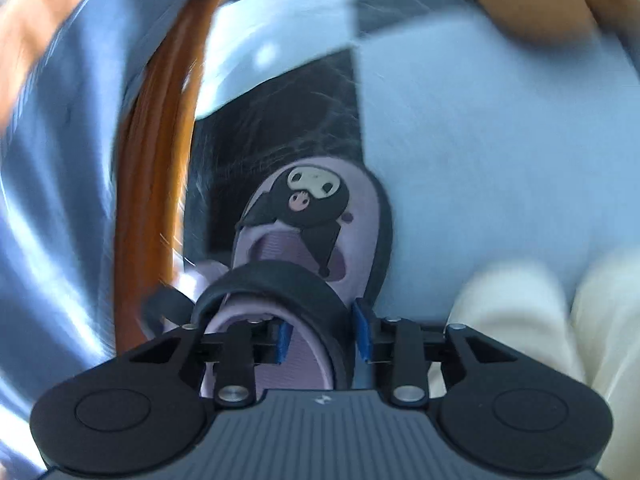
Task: Organize scattered shoes
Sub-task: 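Grasp the lavender Kuromi slide with the right tool, then carry the Kuromi slide with the right tool and set it beside its mate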
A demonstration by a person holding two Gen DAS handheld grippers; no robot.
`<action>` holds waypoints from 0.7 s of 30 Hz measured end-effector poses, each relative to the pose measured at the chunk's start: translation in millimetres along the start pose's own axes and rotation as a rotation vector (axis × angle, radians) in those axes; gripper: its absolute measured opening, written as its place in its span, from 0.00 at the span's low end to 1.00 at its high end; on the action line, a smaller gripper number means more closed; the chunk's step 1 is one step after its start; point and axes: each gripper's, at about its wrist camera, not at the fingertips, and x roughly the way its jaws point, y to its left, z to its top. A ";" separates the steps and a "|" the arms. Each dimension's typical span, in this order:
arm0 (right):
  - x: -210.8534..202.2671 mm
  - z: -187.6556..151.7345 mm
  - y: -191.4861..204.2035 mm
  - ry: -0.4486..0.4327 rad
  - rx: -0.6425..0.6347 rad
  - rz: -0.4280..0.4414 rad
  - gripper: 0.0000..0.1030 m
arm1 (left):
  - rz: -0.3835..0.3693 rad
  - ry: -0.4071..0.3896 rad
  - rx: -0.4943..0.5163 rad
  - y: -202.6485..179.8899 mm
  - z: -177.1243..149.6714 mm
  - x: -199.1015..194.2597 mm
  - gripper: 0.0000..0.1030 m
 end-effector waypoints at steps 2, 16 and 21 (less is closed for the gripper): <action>-6.0 -0.4 -9.9 0.039 0.109 0.044 0.30 | 0.009 -0.002 -0.015 3.6 0.3 -0.6 0.28; -44.9 -18.5 82.1 0.071 -0.613 0.046 0.62 | 0.008 0.043 -0.043 10.4 -3.8 13.8 0.30; -39.0 -18.2 90.8 0.140 -0.694 0.073 0.61 | 0.018 0.067 -0.017 7.4 -9.0 23.5 0.30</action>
